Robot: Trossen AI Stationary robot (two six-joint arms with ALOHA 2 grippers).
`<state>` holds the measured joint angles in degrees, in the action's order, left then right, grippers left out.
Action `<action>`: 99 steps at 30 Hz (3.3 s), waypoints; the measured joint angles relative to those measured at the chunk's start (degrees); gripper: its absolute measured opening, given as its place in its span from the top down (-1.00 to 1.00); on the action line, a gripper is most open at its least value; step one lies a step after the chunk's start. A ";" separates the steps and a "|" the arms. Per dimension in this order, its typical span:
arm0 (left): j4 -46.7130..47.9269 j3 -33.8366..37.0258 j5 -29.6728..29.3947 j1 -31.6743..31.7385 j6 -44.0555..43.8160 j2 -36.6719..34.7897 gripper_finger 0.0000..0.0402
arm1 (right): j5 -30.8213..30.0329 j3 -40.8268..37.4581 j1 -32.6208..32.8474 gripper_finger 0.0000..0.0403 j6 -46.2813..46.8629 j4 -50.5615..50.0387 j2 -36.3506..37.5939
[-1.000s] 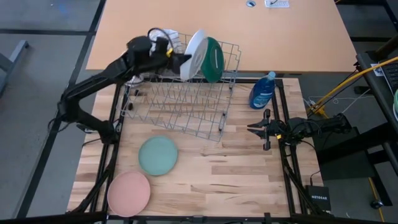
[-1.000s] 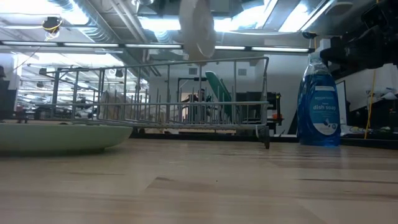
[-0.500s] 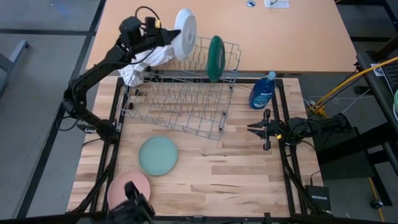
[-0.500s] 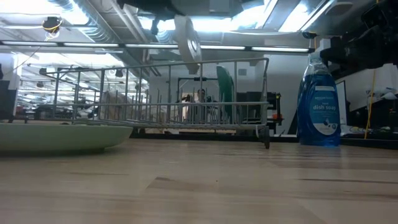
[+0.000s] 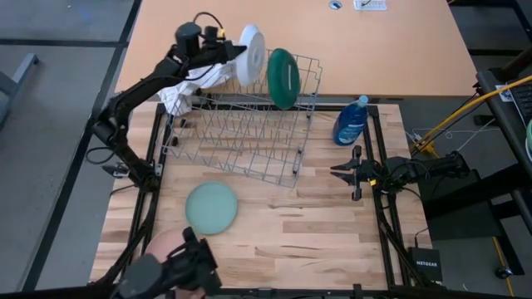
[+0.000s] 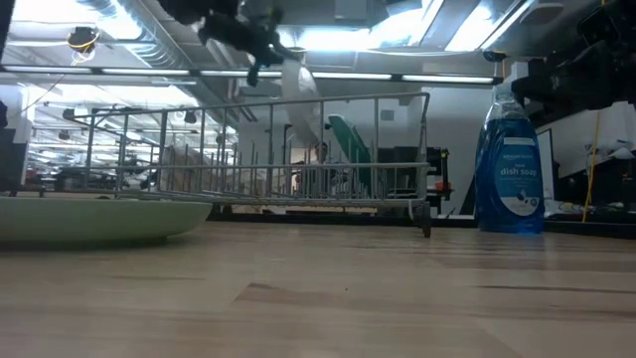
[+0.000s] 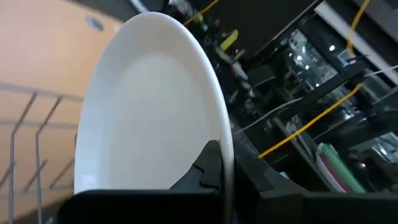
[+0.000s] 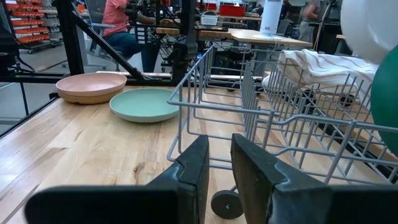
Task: Sort dishes
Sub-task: Put the white plate into the dish rack, then put the light green plate into the dish rack
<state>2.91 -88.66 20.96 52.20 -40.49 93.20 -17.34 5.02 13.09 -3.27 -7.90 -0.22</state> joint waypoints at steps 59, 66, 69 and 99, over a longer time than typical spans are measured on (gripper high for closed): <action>-12.04 -0.29 -6.13 -3.34 -13.20 19.83 0.94 | 0.00 0.00 0.01 0.64 0.01 0.00 0.00; -13.07 -0.15 -6.34 -3.30 -12.19 19.84 0.80 | 0.01 0.00 0.00 0.64 0.00 0.06 -0.01; -13.51 -0.05 -6.37 -3.30 -12.84 19.84 0.71 | 0.00 0.00 0.00 0.64 0.00 0.01 -0.01; -25.50 0.06 13.87 6.52 -13.79 19.84 0.23 | 0.00 0.00 -0.01 0.64 -0.01 0.04 -0.01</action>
<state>-22.59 -88.60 34.82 58.72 -54.28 113.03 -17.34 5.02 13.08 -3.28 -7.86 -0.23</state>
